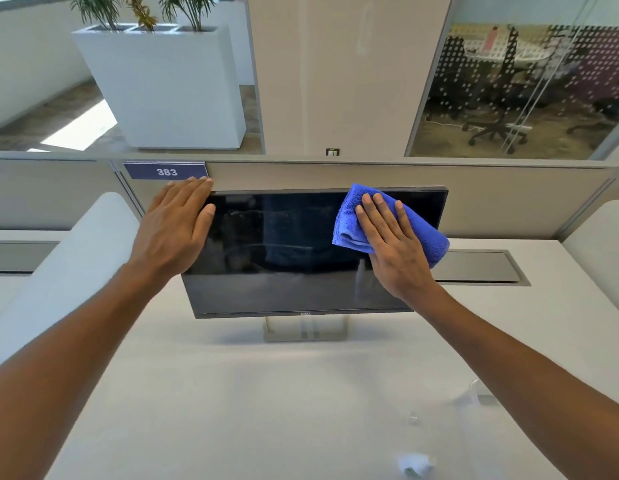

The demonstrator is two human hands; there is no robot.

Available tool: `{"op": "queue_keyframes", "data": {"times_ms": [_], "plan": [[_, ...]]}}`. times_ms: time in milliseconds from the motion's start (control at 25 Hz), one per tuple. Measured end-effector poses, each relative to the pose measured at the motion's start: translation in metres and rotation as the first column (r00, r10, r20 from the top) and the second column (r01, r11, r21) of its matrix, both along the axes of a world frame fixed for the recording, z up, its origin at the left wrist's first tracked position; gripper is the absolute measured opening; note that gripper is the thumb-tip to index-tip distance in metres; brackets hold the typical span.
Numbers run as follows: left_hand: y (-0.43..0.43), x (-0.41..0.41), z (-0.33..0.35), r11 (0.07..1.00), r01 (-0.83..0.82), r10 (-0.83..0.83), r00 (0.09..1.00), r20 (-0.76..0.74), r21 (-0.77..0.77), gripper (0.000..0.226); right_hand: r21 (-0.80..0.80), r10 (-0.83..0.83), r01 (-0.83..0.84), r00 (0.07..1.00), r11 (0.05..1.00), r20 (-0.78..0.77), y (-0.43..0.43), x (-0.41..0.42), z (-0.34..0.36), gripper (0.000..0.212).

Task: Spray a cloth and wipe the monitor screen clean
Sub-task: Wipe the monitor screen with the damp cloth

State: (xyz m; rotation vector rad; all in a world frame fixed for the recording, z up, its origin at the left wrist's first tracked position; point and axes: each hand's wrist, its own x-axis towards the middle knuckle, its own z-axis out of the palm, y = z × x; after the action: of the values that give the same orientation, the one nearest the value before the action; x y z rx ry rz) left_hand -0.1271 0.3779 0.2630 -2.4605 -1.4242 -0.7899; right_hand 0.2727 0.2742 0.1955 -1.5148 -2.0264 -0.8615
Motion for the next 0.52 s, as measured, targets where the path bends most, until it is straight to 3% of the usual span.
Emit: {"op": "queue_keyframes", "data": {"times_ms": [320, 520], "plan": [[-0.001, 0.009, -0.004, 0.999, 0.039, -0.034, 0.986, 0.165, -0.028, 0.055, -0.035, 0.172, -0.173, 0.985, 0.984, -0.018, 0.028, -0.082, -0.007, 0.071], [-0.001, 0.013, -0.005, 0.999, 0.031, -0.026, 0.977, 0.209, -0.017, 0.053, -0.177, 0.316, -0.302, 0.947, 0.937, 0.060, 0.037, -0.110, -0.035, 0.073]]}}
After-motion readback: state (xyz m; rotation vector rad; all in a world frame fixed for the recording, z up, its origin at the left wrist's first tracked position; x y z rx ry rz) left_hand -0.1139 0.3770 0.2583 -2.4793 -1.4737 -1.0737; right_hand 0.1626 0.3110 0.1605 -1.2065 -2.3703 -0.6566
